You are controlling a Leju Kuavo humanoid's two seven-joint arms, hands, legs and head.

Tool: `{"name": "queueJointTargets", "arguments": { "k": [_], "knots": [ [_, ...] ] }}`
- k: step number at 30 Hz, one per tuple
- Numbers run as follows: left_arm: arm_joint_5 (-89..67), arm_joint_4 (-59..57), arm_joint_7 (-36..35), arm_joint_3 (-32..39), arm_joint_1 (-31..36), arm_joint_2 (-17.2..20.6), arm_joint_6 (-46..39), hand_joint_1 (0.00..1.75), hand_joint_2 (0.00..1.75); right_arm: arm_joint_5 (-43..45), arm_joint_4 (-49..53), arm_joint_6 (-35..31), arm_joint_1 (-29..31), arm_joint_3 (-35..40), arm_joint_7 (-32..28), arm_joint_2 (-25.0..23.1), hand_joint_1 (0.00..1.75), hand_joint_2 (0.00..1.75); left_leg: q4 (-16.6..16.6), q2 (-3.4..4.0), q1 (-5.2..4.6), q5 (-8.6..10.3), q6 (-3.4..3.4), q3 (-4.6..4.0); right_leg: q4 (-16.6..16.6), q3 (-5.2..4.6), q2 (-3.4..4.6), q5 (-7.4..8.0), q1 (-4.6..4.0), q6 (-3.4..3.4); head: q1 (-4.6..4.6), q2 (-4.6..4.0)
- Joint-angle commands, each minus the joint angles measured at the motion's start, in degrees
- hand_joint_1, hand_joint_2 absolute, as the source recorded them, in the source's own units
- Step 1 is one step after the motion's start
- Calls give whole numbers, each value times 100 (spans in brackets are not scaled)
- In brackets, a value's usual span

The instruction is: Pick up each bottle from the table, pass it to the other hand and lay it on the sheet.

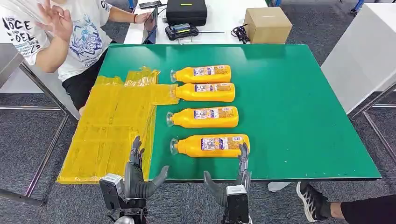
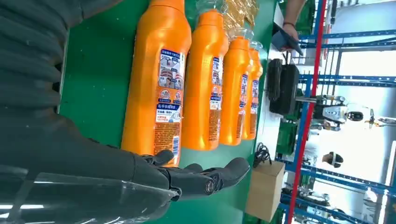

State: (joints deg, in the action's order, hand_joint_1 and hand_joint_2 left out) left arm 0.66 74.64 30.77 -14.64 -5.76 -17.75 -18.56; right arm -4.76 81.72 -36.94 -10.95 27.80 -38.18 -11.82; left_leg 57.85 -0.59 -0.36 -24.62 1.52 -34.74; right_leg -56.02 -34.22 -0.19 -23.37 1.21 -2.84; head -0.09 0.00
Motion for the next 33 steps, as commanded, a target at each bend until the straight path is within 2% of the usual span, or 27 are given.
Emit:
{"name": "queueJointTargets", "arguments": {
  "k": [1, 3, 4, 5, 10, 11, 13, 15, 16, 19, 33],
  "knots": [
    [-187, -215, 80, -90, 82, 39, -5, 0, 175, -180, -205, -28, 139, 142, 84, 171, 0, 175, -5, 4, 2, -3, -5, 13, 6, 13, 2, -2, -3, 7, 0, 0],
    [-343, -160, 141, -65, 109, 14, -76, 0, 175, -689, -89, -228, 178, 217, 248, 244, 0, 175, -3, 5, 7, -7, -7, 17, 8, 19, 2, -4, -8, 9, 0, 0],
    [-254, -146, 60, -51, 119, 13, 59, 0, 175, -1076, -114, -205, 242, 309, 619, 340, 0, 175, -3, 6, 8, -9, -9, 21, 8, 23, 3, -5, -9, 11, 0, 0],
    [114, -137, -100, -2, 112, 1, 430, 0, 175, -1255, -36, -195, 246, 323, 749, 348, 0, 175, -1, 7, 7, -9, -8, 19, 6, 20, 4, -5, -8, 10, -2, 0],
    [128, -147, -101, 12, 110, 14, 443, 0, 175, -1265, -32, -188, 258, 318, 763, 347, 0, 175, -2, 2, 3, -2, -5, 7, 5, 8, 0, -1, -4, 7, 0, 0],
    [396, -181, -170, -8, 114, 40, 746, 0, 175, -1398, -56, -243, 260, 330, 773, 361, 0, 175, -1, 4, 8, -9, -9, 20, 6, 22, 1, -6, -9, 12, -2, 0],
    [-276, -230, 229, -100, 170, 124, 155, 0, 175, -1863, -21, -252, 292, 327, 1117, 421, 0, 175, 0, 9, 10, -12, -10, 24, 6, 25, 6, -7, -11, 14, 0, 0],
    [-33, -224, 80, -19, 203, 113, 420, 0, 175, -2576, 223, -73, 310, 132, 1699, 491, 0, 175, -5, 4, 4, -3, -6, 13, 7, 14, 1, -2, -4, 8, -2, 0],
    [-42, -232, 84, -4, 208, 109, 415, 0, 175, -2689, 372, -163, 289, -35, 1664, 470, 0, 175, -1, 6, 9, -10, -10, 23, 8, 26, 2, -6, -10, 13, 0, 0],
    [-71, -263, 83, 18, 201, 123, 443, 0, 175, -3212, 669, 116, 330, -385, 1970, 591, 0, 175, 1, 1, 8, -9, -9, 21, 6, 26, -2, -6, -9, 12, 0, 0],
    [-80, -269, 79, 25, 198, 119, 453, 0, 175, -3361, 628, 214, 328, -411, 2066, 595, 0, 175, -2, 2, 5, -5, -7, 16, 7, 18, 0, -3, -6, 9, 0, 0]
  ]
}}
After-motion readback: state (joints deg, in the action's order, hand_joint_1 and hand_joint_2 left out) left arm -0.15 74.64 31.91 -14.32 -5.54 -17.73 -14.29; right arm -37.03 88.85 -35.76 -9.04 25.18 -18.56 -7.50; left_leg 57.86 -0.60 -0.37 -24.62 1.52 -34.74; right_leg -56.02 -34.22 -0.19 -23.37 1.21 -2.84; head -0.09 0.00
